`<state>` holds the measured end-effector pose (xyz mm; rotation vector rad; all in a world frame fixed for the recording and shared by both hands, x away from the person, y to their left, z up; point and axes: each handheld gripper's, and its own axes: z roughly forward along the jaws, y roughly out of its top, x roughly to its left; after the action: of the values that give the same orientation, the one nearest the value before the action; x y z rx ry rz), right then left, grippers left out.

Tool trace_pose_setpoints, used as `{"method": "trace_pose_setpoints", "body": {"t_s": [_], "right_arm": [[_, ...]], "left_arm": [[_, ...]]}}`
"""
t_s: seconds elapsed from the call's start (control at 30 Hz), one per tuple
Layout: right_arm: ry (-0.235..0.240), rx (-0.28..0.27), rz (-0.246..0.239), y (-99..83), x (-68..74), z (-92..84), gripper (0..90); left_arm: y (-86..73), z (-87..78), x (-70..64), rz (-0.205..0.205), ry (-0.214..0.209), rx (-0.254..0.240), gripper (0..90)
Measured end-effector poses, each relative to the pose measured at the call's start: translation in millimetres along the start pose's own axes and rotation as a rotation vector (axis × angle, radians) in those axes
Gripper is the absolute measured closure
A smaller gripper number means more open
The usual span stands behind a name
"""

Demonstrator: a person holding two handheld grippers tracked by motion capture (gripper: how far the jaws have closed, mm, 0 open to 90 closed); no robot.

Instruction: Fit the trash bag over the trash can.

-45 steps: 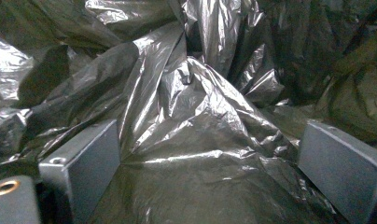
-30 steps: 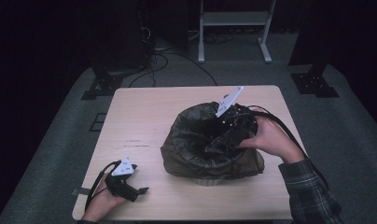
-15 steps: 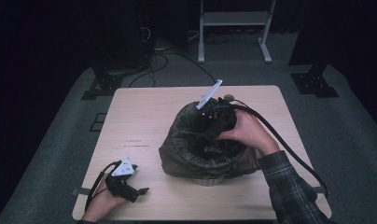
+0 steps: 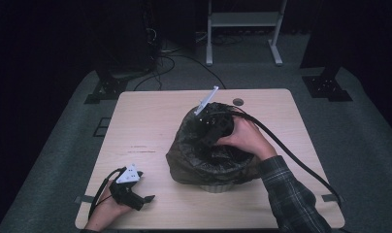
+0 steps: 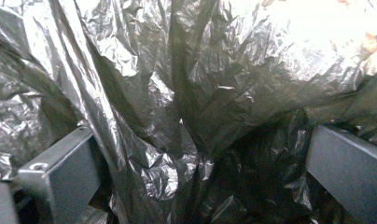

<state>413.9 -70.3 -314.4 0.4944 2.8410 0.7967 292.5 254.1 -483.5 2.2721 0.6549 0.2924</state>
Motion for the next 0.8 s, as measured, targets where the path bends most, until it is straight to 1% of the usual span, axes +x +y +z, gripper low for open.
{"method": "trace_pose_setpoints", "body": {"t_s": [0.1, 0.2, 0.27, 0.37, 0.4, 0.47, 0.6, 0.63, 0.67, 0.73, 0.8], "right_arm": [[-0.006, -0.005, 0.004, -0.2, 0.6, -1.8, 0.0], [-0.010, -0.022, 0.001, -1.8, 3.1, -9.9, 0.0], [-0.007, -0.028, -0.003, -2.7, 7.8, -15.2, 0.0], [0.010, -0.040, -0.031, -2.3, 17.8, -18.5, 0.0], [0.023, -0.043, -0.032, -2.0, 21.9, -18.3, 0.0], [0.037, -0.048, -0.051, -1.4, 28.6, -16.1, 0.0], [0.072, -0.036, -0.061, -0.7, 38.1, -7.4, 0.0], [0.075, -0.032, -0.070, -0.7, 39.4, -5.6, 0.0], [0.067, -0.026, -0.071, -0.6, 40.6, -5.5, 0.0], [0.065, -0.044, -0.067, -1.0, 39.5, -9.0, 0.0], [0.049, -0.065, -0.062, -2.2, 37.0, -16.6, 0.0]], "left_arm": [[0.0, 0.0, 0.0, 0.000, 0.000, 0.000, 0.0], [0.0, -0.1, -0.1, -0.001, -0.001, 0.001, 0.0], [0.1, -0.1, 0.0, 0.000, 0.000, 0.002, 0.0], [0.1, -0.1, 0.0, 0.000, 0.000, 0.002, 0.0], [0.0, -0.1, 0.0, 0.000, 0.000, 0.002, 0.0], [0.1, -0.1, 0.0, 0.000, -0.001, 0.002, 0.0], [0.0, -0.1, 0.0, 0.000, 0.000, 0.002, 0.0], [0.0, -0.1, 0.0, 0.000, -0.001, 0.002, 0.0], [0.0, -0.1, 0.0, 0.000, -0.001, 0.002, 0.0], [0.0, -0.1, 0.0, 0.000, 0.000, 0.002, 0.0], [0.0, -0.1, 0.0, 0.000, -0.001, 0.002, 0.0]]}}
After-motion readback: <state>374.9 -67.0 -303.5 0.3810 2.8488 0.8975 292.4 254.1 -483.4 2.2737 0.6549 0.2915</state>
